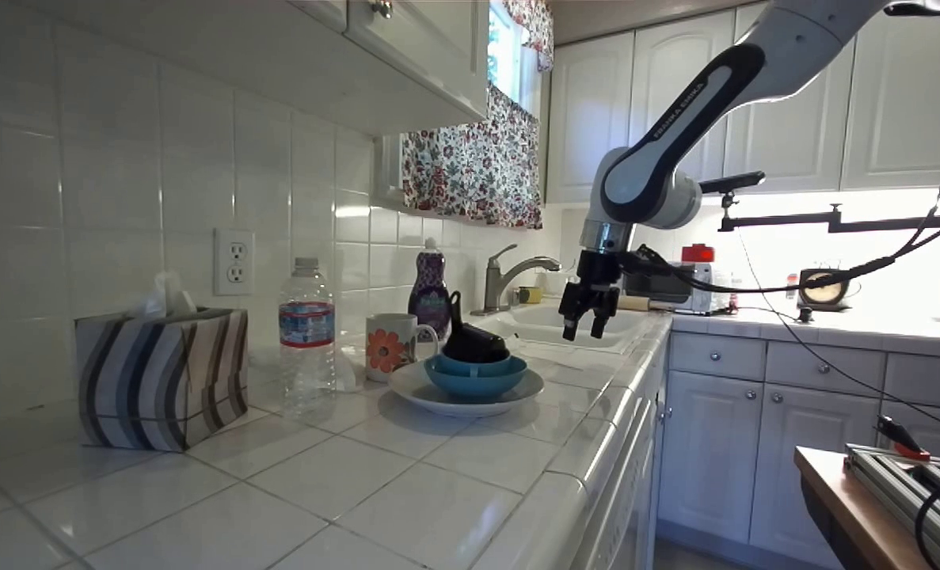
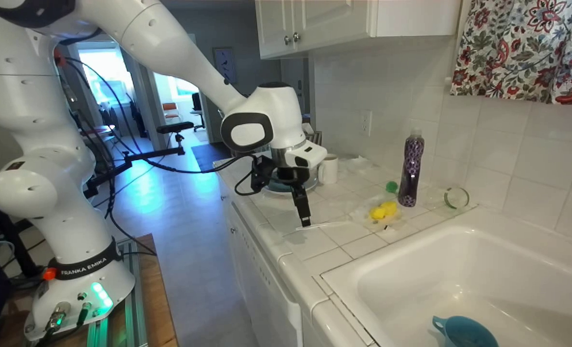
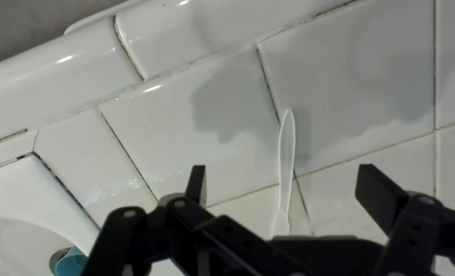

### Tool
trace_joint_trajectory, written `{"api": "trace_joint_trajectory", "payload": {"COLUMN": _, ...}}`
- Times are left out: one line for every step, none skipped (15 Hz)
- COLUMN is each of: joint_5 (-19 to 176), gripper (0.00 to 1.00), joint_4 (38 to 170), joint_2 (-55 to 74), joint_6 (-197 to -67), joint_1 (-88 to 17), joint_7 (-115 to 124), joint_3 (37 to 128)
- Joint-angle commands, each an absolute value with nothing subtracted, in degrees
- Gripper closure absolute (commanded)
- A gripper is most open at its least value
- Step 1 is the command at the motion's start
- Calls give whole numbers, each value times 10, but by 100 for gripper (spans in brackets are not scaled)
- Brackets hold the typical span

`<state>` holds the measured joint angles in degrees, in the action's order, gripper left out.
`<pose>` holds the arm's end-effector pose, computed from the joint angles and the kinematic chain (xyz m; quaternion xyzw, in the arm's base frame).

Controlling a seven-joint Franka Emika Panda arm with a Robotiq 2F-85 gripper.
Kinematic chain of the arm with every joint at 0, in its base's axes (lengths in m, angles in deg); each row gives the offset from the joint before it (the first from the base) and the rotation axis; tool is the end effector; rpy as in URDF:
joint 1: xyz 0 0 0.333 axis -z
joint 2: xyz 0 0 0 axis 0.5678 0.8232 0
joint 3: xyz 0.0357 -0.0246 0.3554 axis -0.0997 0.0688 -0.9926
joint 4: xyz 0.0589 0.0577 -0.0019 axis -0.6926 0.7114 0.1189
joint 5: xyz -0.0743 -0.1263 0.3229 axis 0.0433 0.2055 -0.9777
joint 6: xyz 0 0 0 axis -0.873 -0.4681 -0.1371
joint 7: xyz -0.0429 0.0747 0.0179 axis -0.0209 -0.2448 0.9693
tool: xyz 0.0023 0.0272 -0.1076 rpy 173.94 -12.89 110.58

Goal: Put the plastic knife on the white plate

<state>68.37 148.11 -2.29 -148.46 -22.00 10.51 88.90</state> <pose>0.4575 -0.1923 0.3710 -0.9689 0.2308 -0.0890 0.0080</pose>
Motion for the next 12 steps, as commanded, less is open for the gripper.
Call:
{"api": "trace_joint_trajectory", "payload": {"joint_5": 664, "gripper": 0, "joint_4": 1446, "joint_2": 17, "joint_6": -1482, "joint_1": -222, "joint_7": 109, "joint_3": 888}}
{"api": "trace_joint_trajectory", "payload": {"joint_5": 664, "gripper": 0, "joint_4": 1442, "joint_2": 25, "joint_6": -1483, "joint_1": -221, "joint_7": 107, "joint_3": 887}}
{"api": "trace_joint_trajectory", "payload": {"joint_5": 663, "gripper": 0, "joint_4": 1436, "joint_2": 32, "joint_6": -1482, "joint_1": -221, "joint_7": 107, "joint_3": 886}}
{"api": "trace_joint_trajectory", "payload": {"joint_5": 661, "gripper": 0, "joint_4": 1433, "joint_2": 38, "joint_6": -1481, "joint_1": -220, "joint_7": 108, "joint_3": 885}}
{"api": "trace_joint_trajectory", "payload": {"joint_5": 658, "gripper": 0, "joint_4": 1429, "joint_2": 43, "joint_6": -1479, "joint_1": -220, "joint_7": 109, "joint_3": 883}}
{"api": "trace_joint_trajectory", "payload": {"joint_5": 656, "gripper": 0, "joint_4": 1426, "joint_2": 48, "joint_6": -1479, "joint_1": -219, "joint_7": 109, "joint_3": 881}}
{"api": "trace_joint_trajectory", "payload": {"joint_5": 652, "gripper": 0, "joint_4": 1422, "joint_2": 51, "joint_6": -1478, "joint_1": -219, "joint_7": 109, "joint_3": 879}}
{"api": "trace_joint_trajectory", "payload": {"joint_5": 649, "gripper": 0, "joint_4": 1418, "joint_2": 55, "joint_6": -1477, "joint_1": -219, "joint_7": 109, "joint_3": 877}}
{"api": "trace_joint_trajectory", "payload": {"joint_5": 647, "gripper": 0, "joint_4": 1416, "joint_2": 59, "joint_6": -1477, "joint_1": -219, "joint_7": 107, "joint_3": 875}}
{"api": "trace_joint_trajectory", "payload": {"joint_5": 645, "gripper": 0, "joint_4": 1414, "joint_2": 62, "joint_6": -1477, "joint_1": -220, "joint_7": 107, "joint_3": 873}}
{"api": "trace_joint_trajectory", "payload": {"joint_5": 642, "gripper": 0, "joint_4": 1410, "joint_2": 65, "joint_6": -1476, "joint_1": -219, "joint_7": 107, "joint_3": 871}}
{"api": "trace_joint_trajectory", "payload": {"joint_5": 641, "gripper": 0, "joint_4": 1408, "joint_2": 68, "joint_6": -1476, "joint_1": -219, "joint_7": 107, "joint_3": 870}}
